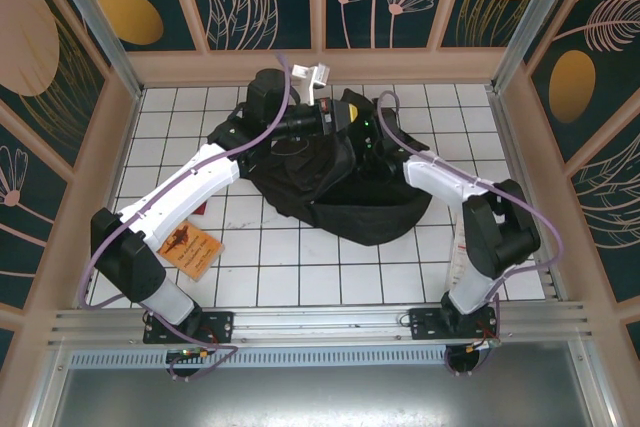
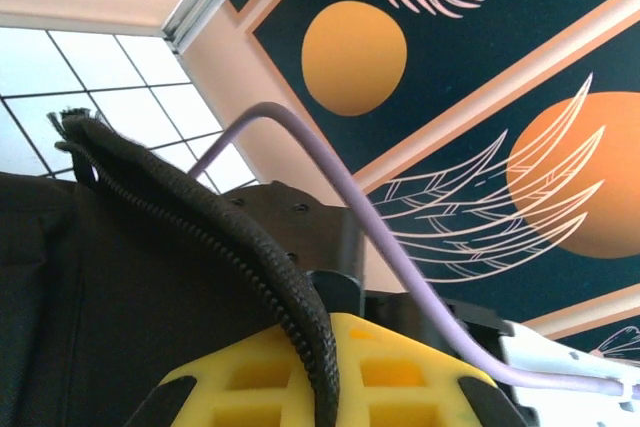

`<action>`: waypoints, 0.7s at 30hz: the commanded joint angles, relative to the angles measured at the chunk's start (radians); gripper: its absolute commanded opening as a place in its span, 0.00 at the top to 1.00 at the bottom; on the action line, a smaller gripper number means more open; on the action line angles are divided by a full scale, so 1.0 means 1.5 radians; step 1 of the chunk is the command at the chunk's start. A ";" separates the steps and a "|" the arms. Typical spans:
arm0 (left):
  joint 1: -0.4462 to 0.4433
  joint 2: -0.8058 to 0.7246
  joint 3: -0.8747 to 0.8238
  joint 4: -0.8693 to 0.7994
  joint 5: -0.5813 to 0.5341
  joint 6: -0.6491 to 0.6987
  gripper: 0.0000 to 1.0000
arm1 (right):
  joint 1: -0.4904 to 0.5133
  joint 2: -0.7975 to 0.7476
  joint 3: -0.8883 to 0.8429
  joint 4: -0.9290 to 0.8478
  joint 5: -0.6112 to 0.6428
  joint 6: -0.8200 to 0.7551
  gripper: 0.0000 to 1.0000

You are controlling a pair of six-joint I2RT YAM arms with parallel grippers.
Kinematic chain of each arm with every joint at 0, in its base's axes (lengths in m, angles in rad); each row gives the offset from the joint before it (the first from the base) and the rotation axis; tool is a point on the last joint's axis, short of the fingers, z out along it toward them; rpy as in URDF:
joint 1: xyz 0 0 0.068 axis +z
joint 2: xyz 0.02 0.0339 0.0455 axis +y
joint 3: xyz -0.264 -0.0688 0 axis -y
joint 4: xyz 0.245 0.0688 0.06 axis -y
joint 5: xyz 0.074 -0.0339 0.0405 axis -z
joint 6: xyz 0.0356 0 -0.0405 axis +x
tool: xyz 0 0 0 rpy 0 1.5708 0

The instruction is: Pack books, pencil case, and school supplies into a backpack

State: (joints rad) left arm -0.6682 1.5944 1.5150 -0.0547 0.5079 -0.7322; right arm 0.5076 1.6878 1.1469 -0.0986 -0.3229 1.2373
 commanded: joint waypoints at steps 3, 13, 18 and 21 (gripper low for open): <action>0.002 -0.006 0.012 0.107 0.038 -0.028 1.00 | 0.003 0.044 0.055 0.106 -0.045 0.082 0.60; 0.002 -0.005 0.014 0.086 0.016 0.002 1.00 | 0.014 0.080 0.088 0.081 -0.051 0.079 0.35; 0.002 -0.015 0.013 0.065 -0.013 0.027 1.00 | 0.009 0.055 0.076 0.046 -0.031 0.057 0.31; 0.002 -0.025 0.003 0.060 -0.029 0.039 1.00 | 0.005 0.031 0.072 0.001 -0.003 0.030 0.30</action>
State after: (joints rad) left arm -0.6632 1.6051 1.5146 -0.0265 0.4786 -0.7174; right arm 0.5236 1.8042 1.2446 -0.0353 -0.3729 1.3293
